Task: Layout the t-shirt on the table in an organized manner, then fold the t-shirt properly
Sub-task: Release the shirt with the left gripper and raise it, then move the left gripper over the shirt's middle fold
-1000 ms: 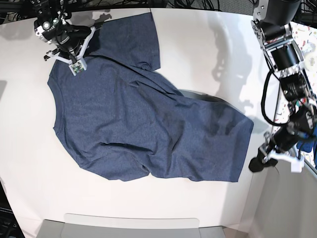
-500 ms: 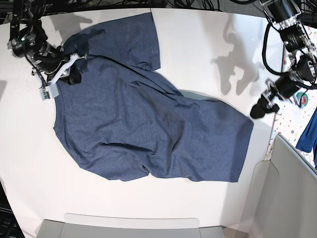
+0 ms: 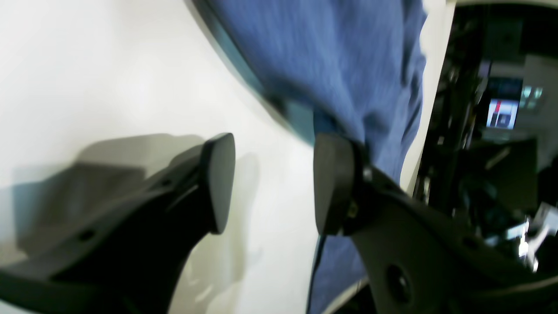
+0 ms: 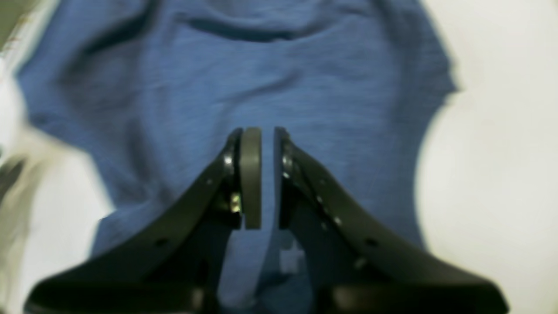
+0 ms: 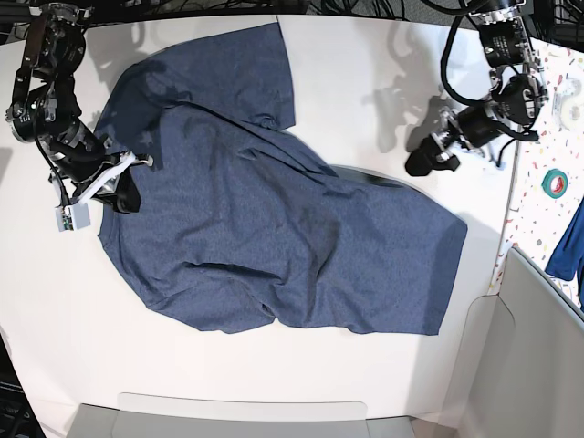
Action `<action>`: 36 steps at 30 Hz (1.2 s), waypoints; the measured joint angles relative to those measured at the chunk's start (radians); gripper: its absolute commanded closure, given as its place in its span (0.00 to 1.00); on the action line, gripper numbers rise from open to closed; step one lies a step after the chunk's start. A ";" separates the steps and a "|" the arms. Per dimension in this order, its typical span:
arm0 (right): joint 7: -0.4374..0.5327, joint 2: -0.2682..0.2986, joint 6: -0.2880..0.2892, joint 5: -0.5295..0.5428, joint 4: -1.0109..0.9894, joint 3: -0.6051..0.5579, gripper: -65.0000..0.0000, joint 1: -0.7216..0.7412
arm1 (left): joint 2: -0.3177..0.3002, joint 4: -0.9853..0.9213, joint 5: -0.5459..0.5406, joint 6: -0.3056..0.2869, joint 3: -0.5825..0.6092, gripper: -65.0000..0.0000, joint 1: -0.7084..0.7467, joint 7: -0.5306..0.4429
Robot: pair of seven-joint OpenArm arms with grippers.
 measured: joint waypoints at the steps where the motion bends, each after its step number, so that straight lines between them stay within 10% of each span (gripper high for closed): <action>1: -0.002 -0.011 -0.002 -0.032 -0.005 0.000 0.91 0.000 | 0.001 0.000 0.001 0.000 0.031 0.58 0.000 -0.001; 7: 0.002 -0.045 0.004 -0.128 -0.006 -0.005 0.91 -0.021 | -0.074 0.010 0.010 -0.025 0.204 0.59 -0.003 -0.126; 16: -0.005 -0.044 0.005 -0.185 -0.007 -0.003 0.91 -0.047 | -0.125 0.142 0.472 -0.032 0.422 0.70 -0.004 -0.249; 27: -0.005 -0.047 0.005 -0.187 -0.007 -0.003 0.91 -0.051 | 0.045 0.143 0.890 -0.031 0.436 0.69 0.053 -0.397; 36: -0.001 -0.047 0.005 -0.188 -0.079 -0.003 0.91 -0.046 | 0.123 0.012 0.912 -0.039 0.436 0.61 -0.034 -0.446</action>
